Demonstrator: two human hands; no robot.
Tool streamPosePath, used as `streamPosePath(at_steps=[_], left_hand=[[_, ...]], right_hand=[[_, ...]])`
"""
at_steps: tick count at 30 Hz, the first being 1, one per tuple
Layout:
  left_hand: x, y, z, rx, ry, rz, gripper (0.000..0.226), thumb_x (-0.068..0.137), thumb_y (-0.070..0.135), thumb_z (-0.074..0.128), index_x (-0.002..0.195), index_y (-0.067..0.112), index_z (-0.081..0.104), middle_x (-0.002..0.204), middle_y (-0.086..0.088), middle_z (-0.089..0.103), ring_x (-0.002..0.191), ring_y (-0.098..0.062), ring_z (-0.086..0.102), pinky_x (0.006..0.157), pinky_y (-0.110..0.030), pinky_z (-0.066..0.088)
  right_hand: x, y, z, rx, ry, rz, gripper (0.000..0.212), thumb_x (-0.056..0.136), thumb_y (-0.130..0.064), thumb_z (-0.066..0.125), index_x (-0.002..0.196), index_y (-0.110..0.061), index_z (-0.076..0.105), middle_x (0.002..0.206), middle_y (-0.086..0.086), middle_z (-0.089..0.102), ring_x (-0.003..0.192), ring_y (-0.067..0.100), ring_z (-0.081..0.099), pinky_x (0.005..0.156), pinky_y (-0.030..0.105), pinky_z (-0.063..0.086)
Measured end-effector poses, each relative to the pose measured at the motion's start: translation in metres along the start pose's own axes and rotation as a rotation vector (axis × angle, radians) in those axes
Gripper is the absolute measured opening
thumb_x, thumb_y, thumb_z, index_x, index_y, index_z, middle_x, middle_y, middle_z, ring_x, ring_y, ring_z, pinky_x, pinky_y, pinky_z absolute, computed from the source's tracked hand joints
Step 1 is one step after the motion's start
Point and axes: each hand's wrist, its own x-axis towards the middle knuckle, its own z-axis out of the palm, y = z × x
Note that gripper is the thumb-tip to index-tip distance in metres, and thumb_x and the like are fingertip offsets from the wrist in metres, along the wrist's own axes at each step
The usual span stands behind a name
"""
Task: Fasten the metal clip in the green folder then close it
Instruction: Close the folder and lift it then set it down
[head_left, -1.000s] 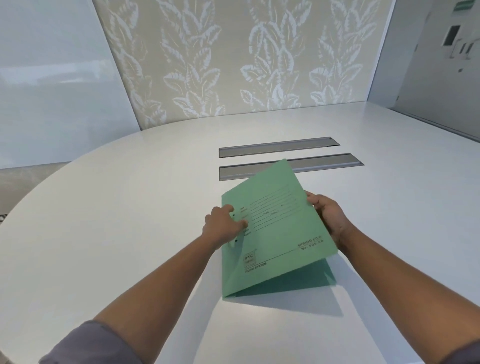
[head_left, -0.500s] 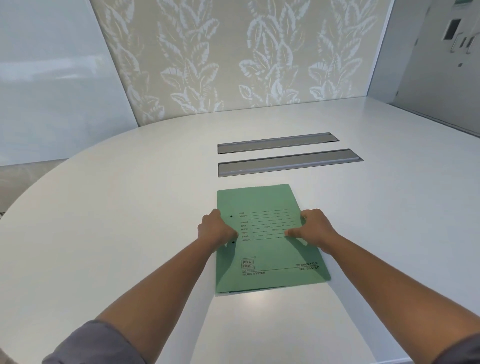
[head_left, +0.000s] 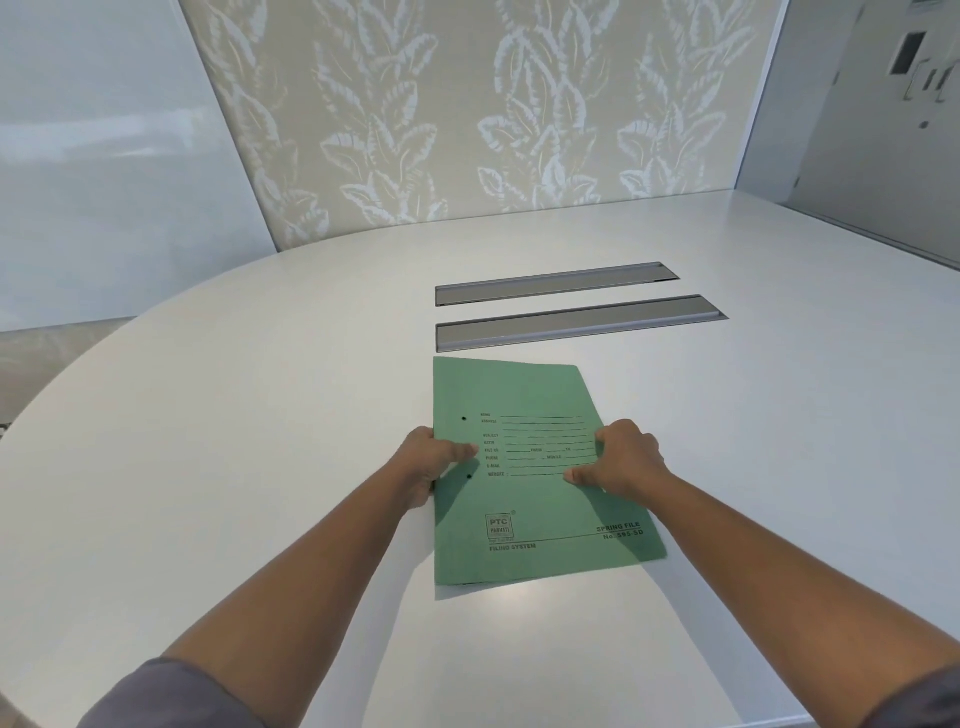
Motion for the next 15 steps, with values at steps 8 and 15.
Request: streamPosePath(at_steps=[8,15], left_hand=[[-0.005,-0.005,-0.002,-0.078,-0.01,0.16,0.052,0.092,-0.001,0.067,0.129,0.025,0.041,0.111,-0.012,0.071,0.09,-0.036,0.074,0.067,-0.049,0.063],[-0.009,0.025,-0.022,-0.143,-0.008,0.363,0.055,0.093,0.001,0.067,0.134,0.024,0.039,0.112,-0.014,0.073,0.087,-0.036,0.076,0.066,-0.05,0.062]], right_hand=[[-0.002,-0.001,-0.001,0.179,0.037,-0.048,0.062,0.061,-0.049,0.089,0.109,-0.027,0.056,0.109,-0.003,0.064,0.101,0.026,0.063,0.085,0.044,0.056],[-0.002,-0.013,-0.008,0.819,-0.016,-0.06,0.058,0.077,-0.031,0.087,0.121,-0.031,0.05,0.106,-0.005,0.077,0.091,0.018,0.076,0.076,0.043,0.06]])
